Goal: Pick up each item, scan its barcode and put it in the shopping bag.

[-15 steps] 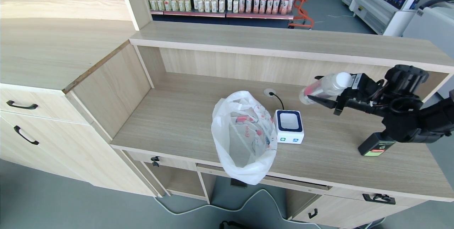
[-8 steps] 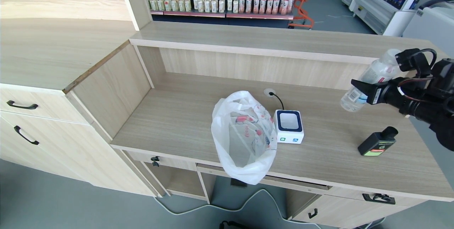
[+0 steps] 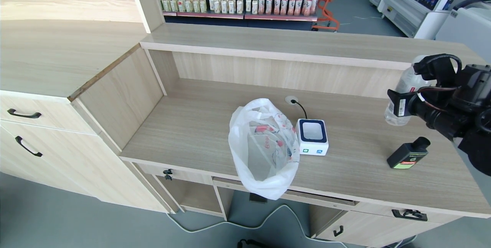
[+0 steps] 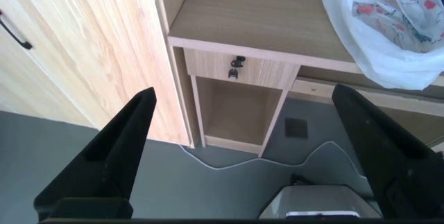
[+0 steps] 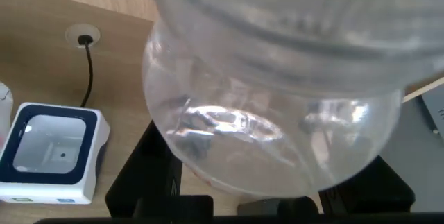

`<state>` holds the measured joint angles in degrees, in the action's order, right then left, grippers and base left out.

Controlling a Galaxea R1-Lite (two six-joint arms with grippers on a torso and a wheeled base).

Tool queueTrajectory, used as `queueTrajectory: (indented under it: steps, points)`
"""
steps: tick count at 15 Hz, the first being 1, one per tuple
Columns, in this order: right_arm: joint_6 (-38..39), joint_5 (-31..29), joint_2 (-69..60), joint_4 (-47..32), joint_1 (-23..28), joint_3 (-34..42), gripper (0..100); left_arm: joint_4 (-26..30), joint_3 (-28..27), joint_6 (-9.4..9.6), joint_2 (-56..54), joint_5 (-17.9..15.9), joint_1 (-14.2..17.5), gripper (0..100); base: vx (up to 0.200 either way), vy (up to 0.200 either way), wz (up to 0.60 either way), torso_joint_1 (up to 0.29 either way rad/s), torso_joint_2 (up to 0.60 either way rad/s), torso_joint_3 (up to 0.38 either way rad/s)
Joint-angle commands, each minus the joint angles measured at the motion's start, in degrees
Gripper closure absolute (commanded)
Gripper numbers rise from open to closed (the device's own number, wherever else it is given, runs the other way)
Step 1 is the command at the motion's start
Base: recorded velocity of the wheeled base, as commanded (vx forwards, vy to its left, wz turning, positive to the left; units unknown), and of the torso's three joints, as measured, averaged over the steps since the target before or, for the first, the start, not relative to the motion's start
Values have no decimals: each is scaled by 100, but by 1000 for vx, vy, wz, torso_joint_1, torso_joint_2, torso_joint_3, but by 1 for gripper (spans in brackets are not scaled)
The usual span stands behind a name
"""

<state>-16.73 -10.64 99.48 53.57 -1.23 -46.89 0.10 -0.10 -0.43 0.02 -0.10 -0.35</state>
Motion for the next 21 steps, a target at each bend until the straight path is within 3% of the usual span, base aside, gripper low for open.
queueTrajectory:
  steps: [1,3,7,10,12,21]
  points:
    - [-85,18,63,58,-211,-14,100,-1,1,-1,-2,1,0,0,0,0,0,0,0,0]
    - [-674,124,160,427,-325,-22,100,-1,1,-1,-2,1,0,0,0,0,600,5,5,5]
    - [-674,484,687,1297,-1046,-128,100,-1,1,-1,-2,1,0,0,0,0,600,2,-1,2]
    - [-323,2242,1408,1587,-1116,-418,100,-1,1,-1,-2,1,0,0,0,0,0,0,0,0]
    - [-226,2787,1839,1675,-1116,-453,100,-1,1,-10,-2,1,0,0,0,0,0,0,0,0]
    - [64,2866,3201,1736,-1248,-980,100,-1,1,-1,-2,1,0,0,0,0,0,0,0,0]
